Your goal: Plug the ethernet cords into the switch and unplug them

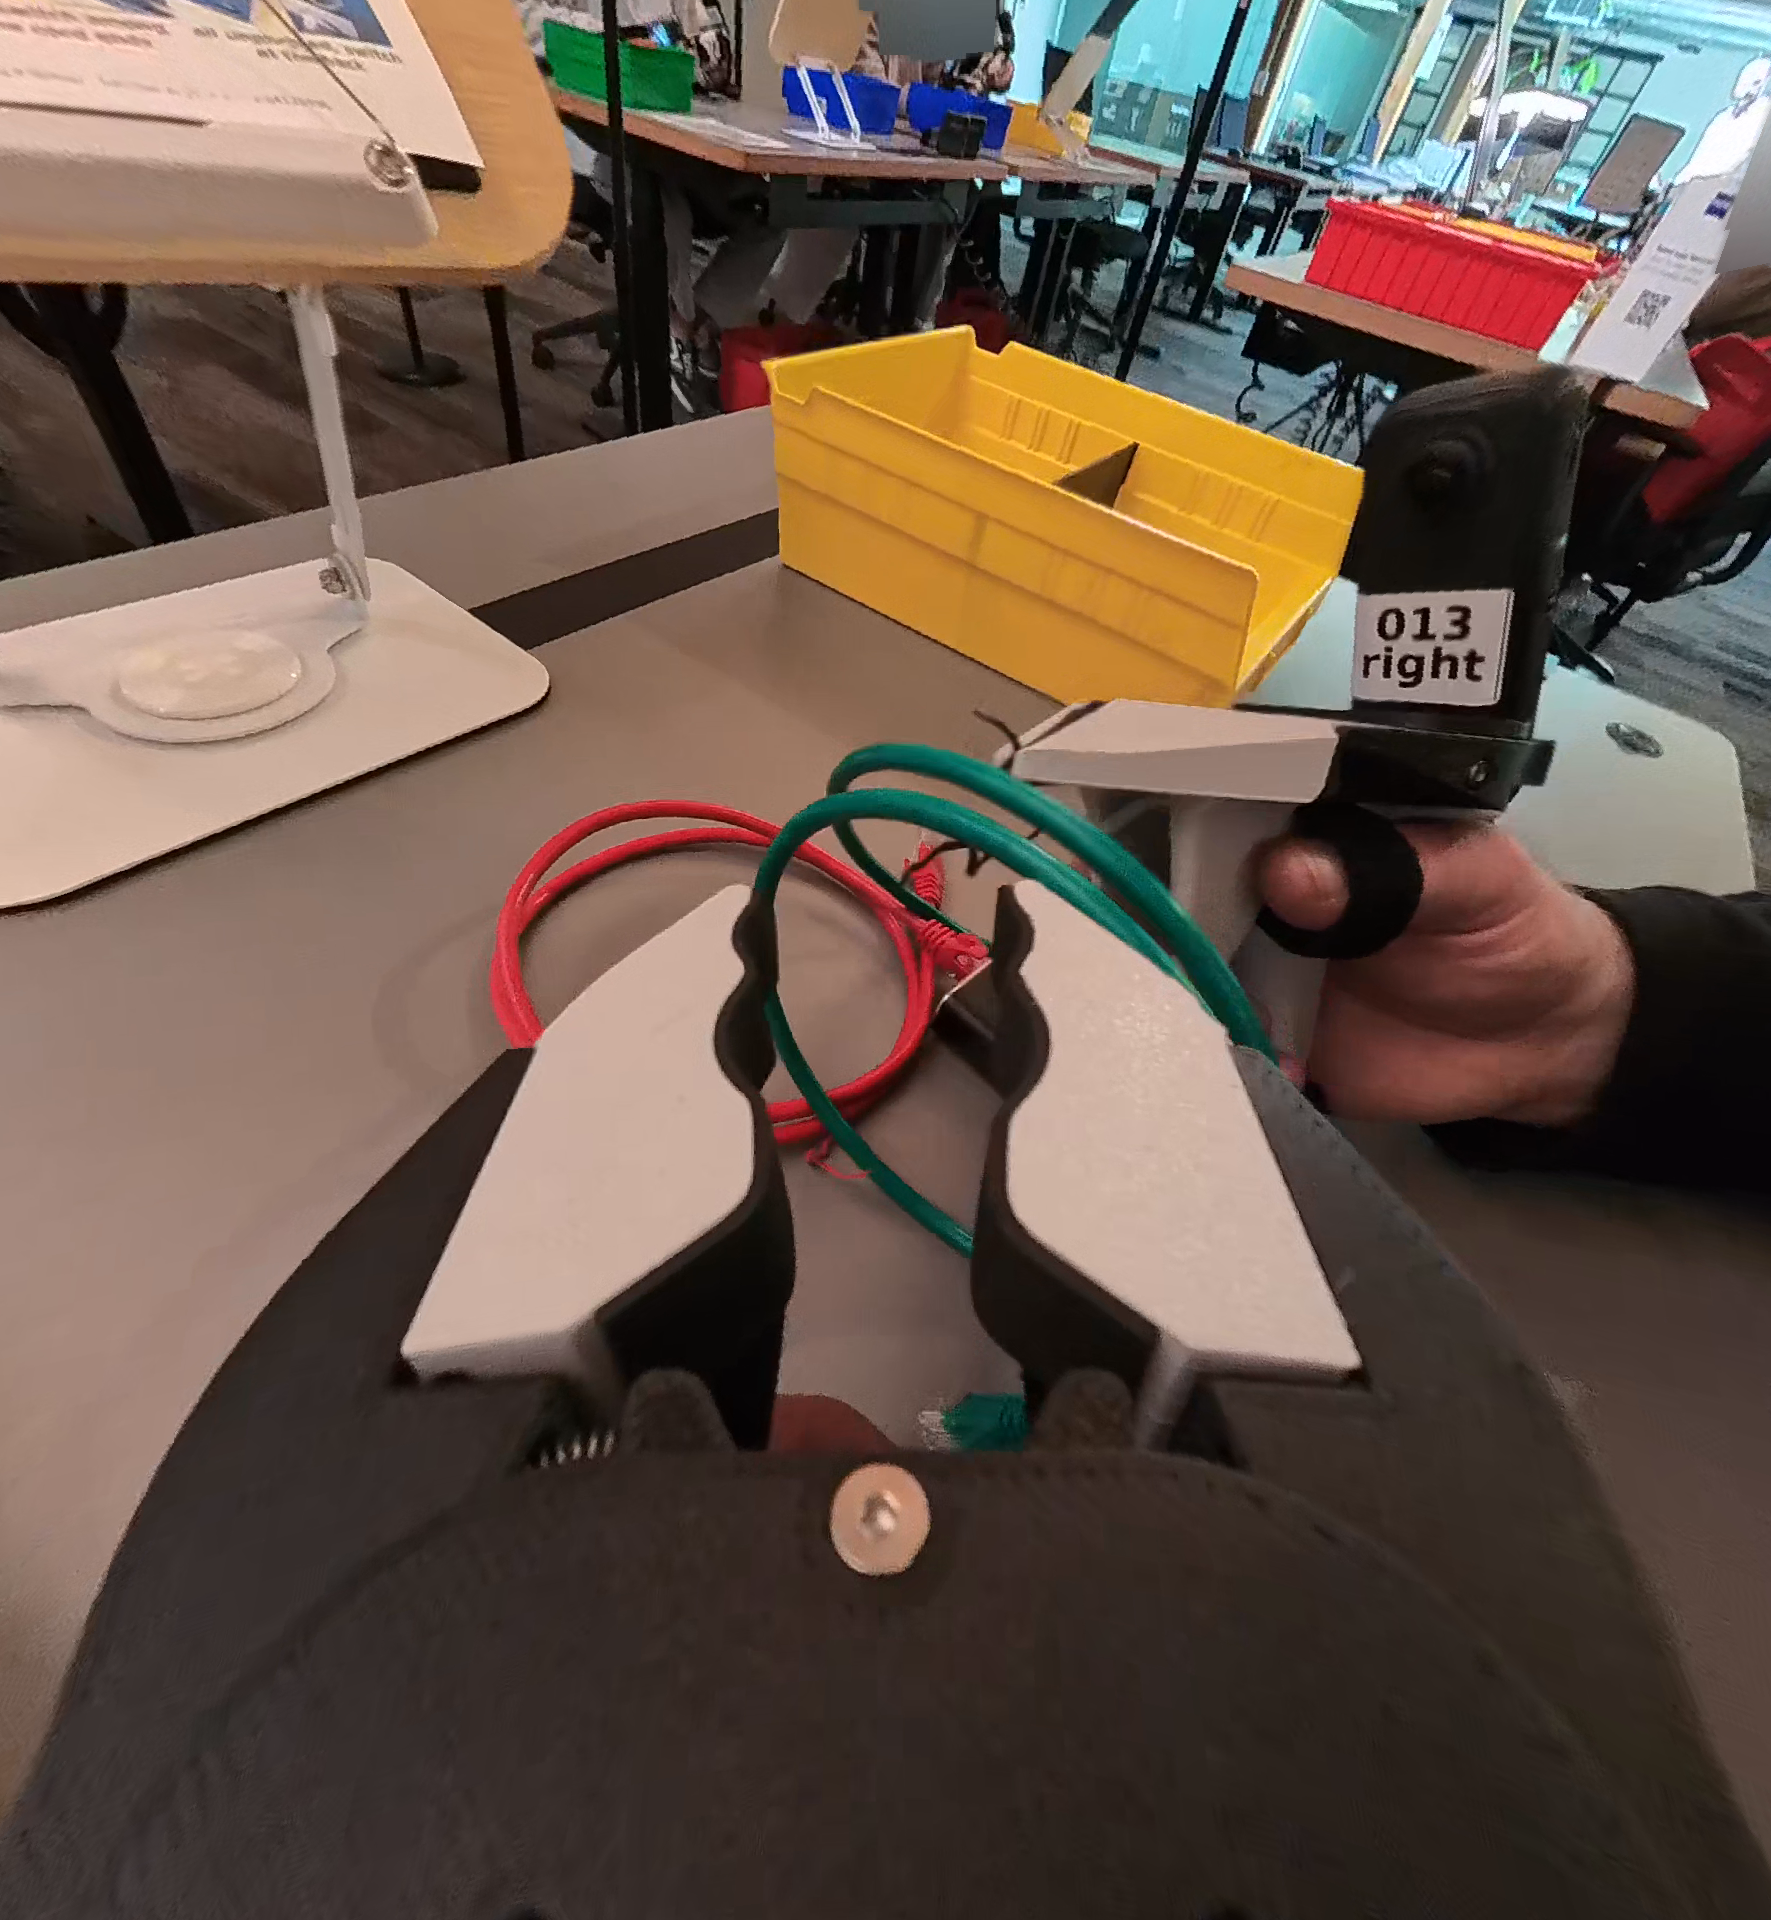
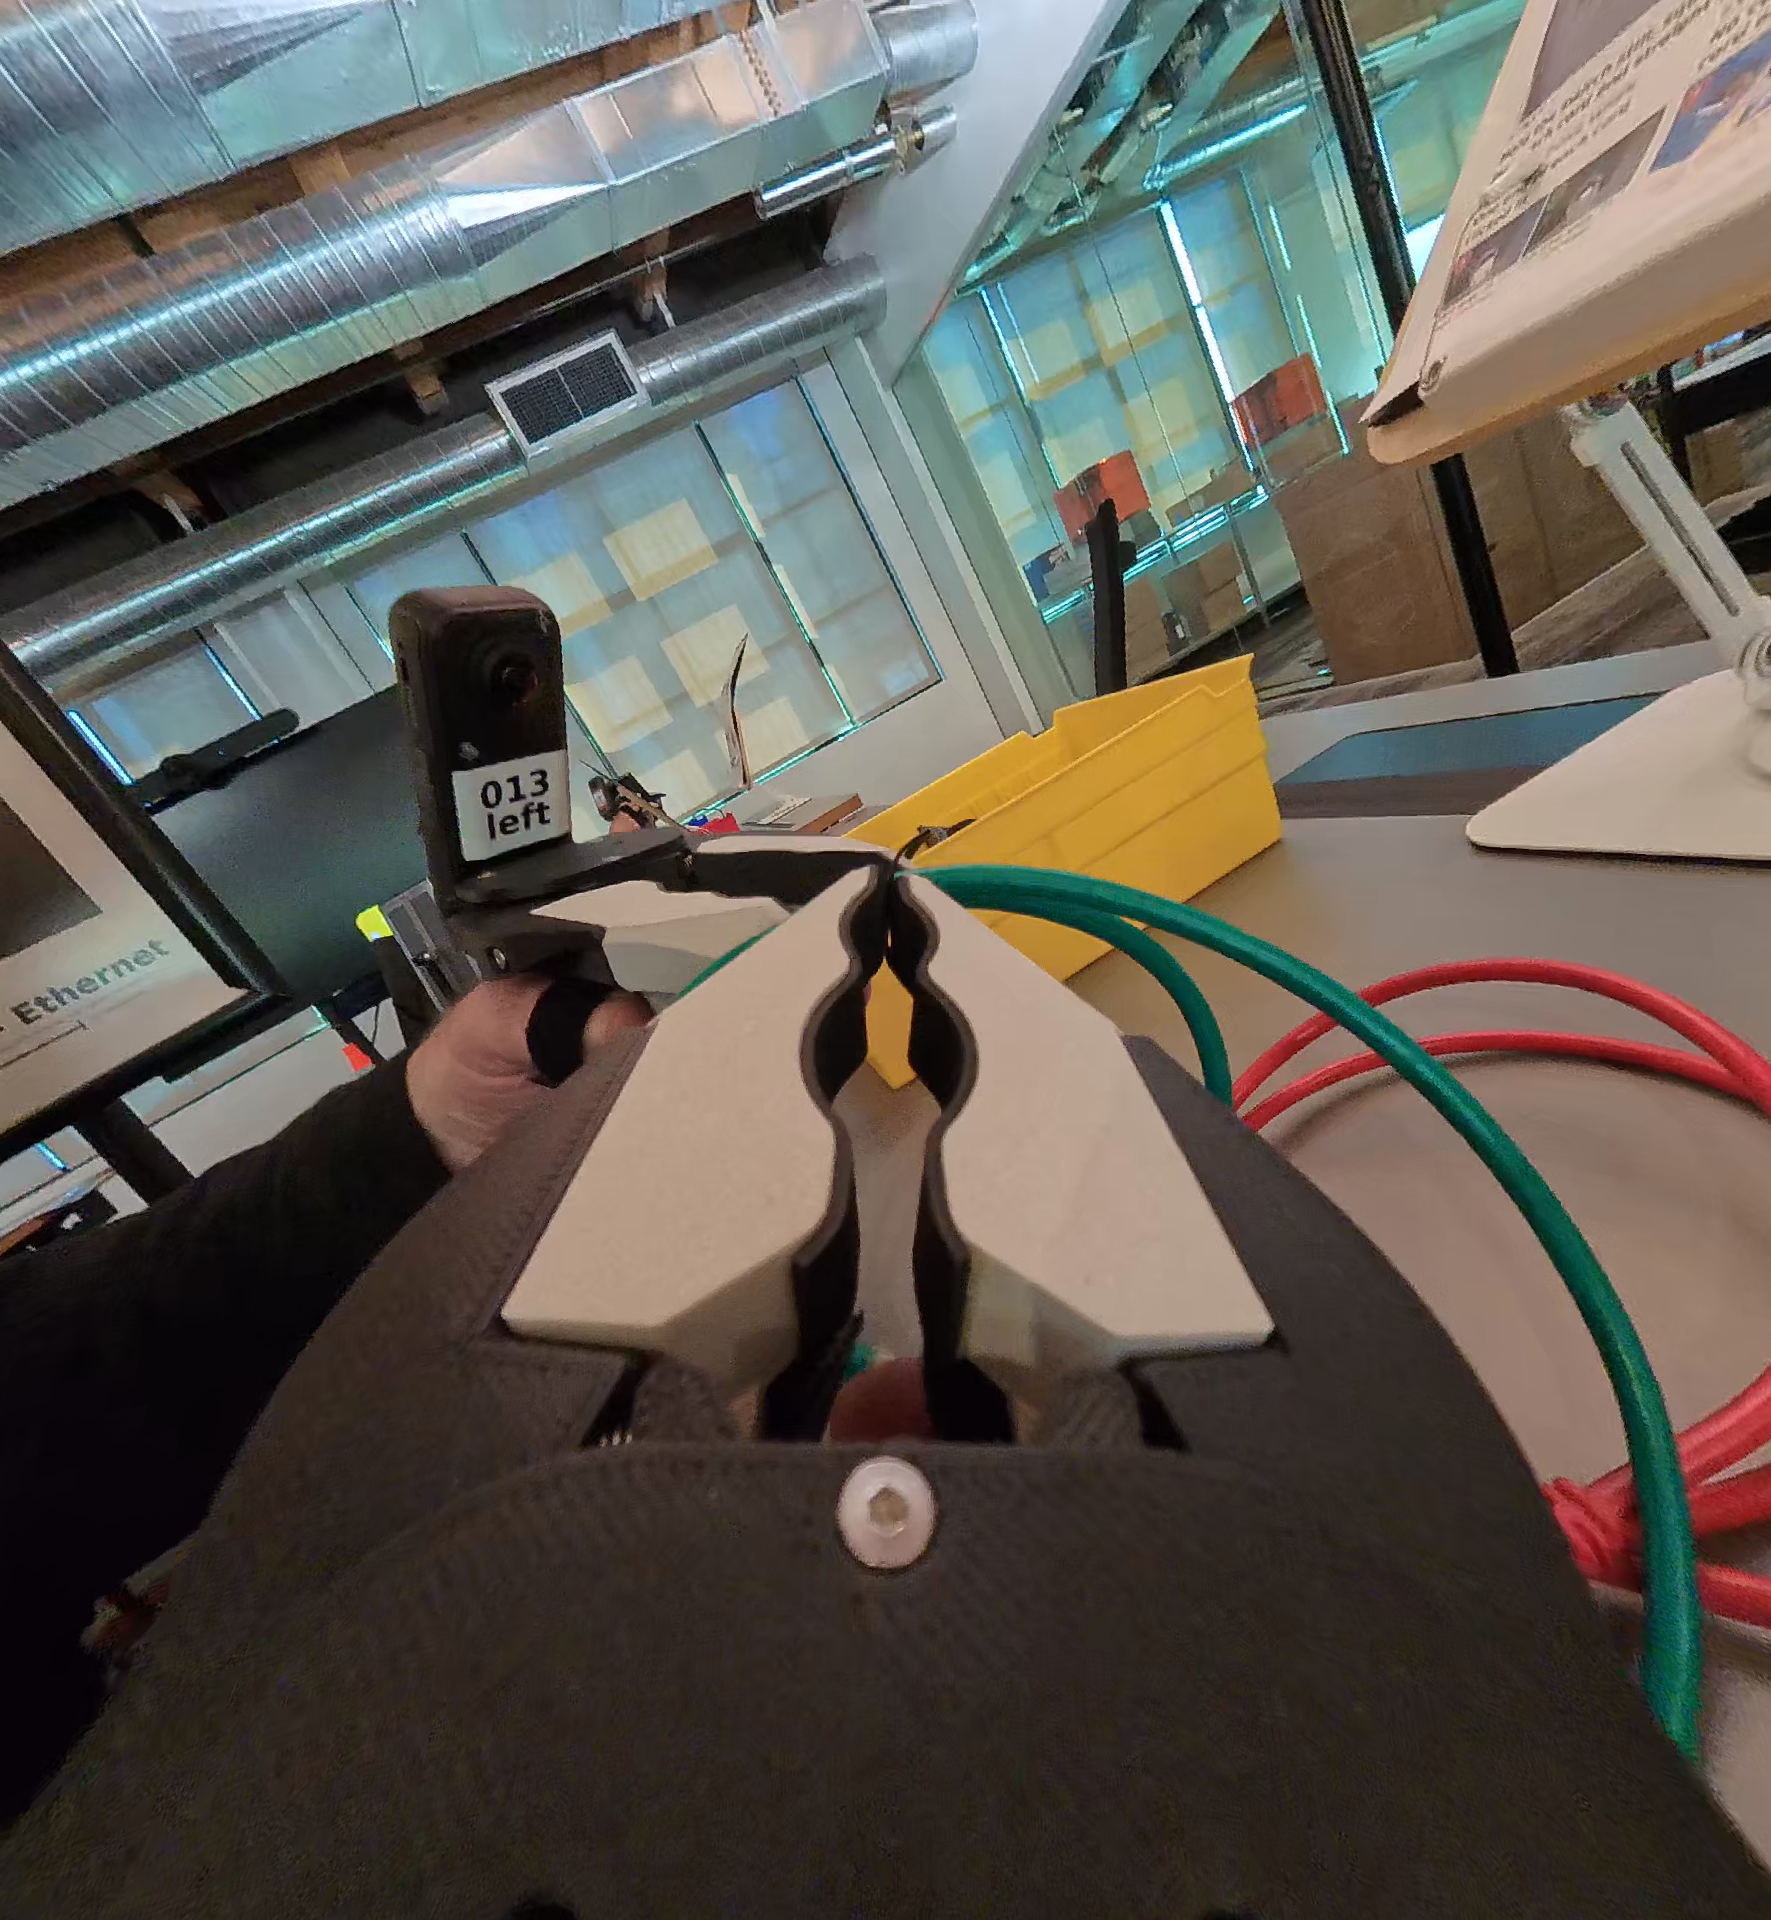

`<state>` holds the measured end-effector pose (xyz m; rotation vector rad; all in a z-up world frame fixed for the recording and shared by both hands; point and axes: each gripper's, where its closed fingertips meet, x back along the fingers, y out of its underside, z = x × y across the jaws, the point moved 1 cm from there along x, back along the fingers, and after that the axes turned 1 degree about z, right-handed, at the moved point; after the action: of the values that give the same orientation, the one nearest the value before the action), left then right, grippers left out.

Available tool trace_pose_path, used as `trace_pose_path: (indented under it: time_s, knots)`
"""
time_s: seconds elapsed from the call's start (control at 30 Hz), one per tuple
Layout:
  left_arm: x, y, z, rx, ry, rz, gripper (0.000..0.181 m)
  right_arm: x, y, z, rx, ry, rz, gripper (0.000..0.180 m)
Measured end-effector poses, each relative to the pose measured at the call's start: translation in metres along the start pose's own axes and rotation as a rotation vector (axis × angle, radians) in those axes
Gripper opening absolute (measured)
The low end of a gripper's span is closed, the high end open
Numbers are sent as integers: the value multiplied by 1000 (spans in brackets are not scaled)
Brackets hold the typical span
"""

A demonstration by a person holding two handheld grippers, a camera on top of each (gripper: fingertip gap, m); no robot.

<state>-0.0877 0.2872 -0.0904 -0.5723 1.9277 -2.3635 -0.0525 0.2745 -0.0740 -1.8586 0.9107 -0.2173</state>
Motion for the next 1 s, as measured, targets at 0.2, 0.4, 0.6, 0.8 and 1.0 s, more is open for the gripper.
trace_pose_path:
  time_s: [0.2, 0.4, 0.6, 0.8, 1.0]
  knots:
    - [-7, 1, 8, -10, 20, -21, 28, 0, -1, -1, 20, -4, 10, 0]
    - [-6, 0, 7, 8, 20, -15, 30, 0, -4, -7, 36, -38, 10, 0]
    - [-5, -4, 13, 34, 62, 13, 30, -1, -3, -12, 69, -48, 5, 0]
    - [-4, -8, 17, -18, 63, 18, 22, -2, -3, -16, 114, -62, -27, 0]
    - [-3, -9, 21, -102, 48, 1, 12, -4, -1, -24, 192, -82, -84, 0]
